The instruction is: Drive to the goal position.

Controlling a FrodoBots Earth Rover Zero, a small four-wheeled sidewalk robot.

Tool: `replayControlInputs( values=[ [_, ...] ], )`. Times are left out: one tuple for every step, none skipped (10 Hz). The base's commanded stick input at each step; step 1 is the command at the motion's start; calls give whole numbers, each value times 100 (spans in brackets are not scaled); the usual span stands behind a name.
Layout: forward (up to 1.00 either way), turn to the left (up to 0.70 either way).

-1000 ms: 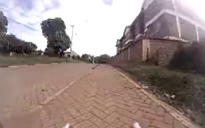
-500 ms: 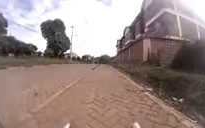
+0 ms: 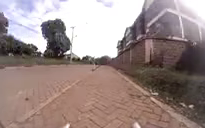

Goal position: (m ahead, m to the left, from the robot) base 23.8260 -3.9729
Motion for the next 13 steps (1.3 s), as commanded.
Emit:
replayControlInputs(
  values=[
    [50, 0],
    [50, 0],
    [50, 0],
    [50, 0],
    [50, 0],
    [50, 0],
    [50, 0],
    [50, 0],
    [50, 0],
    [50, 0],
    [50, 0],
    [50, 0],
    [50, 0]
  ],
)
